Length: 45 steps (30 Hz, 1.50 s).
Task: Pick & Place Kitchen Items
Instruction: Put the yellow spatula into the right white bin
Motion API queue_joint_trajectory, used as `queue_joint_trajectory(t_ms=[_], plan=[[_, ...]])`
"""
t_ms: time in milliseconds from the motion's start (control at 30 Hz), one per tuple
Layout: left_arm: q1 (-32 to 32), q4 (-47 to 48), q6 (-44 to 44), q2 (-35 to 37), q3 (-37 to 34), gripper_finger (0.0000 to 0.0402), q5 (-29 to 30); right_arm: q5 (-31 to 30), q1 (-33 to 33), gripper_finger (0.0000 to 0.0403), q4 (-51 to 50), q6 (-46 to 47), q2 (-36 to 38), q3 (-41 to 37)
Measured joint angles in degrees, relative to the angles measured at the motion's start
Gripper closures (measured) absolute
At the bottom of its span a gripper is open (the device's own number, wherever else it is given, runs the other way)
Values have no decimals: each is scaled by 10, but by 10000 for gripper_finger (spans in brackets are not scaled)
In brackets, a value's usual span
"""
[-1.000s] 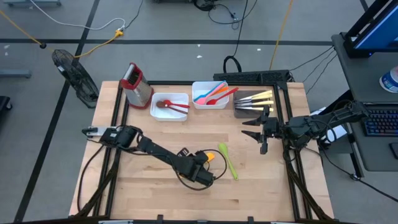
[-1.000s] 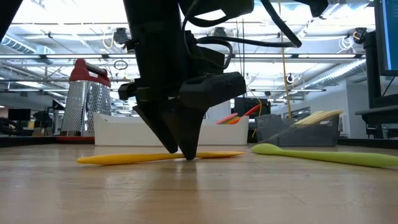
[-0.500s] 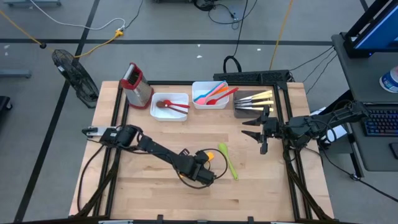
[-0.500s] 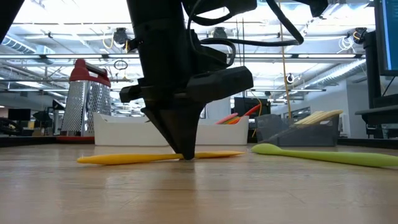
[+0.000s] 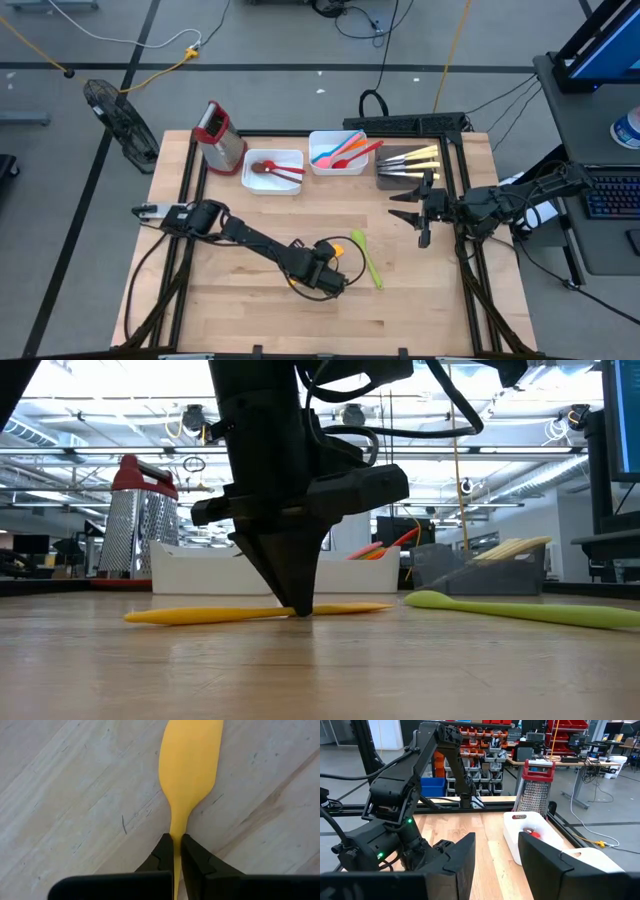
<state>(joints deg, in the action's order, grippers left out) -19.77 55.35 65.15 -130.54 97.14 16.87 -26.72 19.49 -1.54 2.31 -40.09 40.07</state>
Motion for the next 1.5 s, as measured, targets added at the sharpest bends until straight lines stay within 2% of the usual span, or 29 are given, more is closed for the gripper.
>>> queue_joint_trajectory(t_ms=[600, 933, 1267, 1500], plan=[[12, 10, -1, 0, 1, 393, 4, 0, 0, 261, 0, 0, 0, 0], [12, 18, -3, 1, -1, 320, 15, 0, 0, 261, 0, 0, 0, 0], [15, 27, -3, 63, -4, 224, 32, 0, 0, 261, 0, 0, 0, 0], [2, 25, -1, 96, -3, 196, 10, -1, 0, 261, 0, 0, 0, 0]])
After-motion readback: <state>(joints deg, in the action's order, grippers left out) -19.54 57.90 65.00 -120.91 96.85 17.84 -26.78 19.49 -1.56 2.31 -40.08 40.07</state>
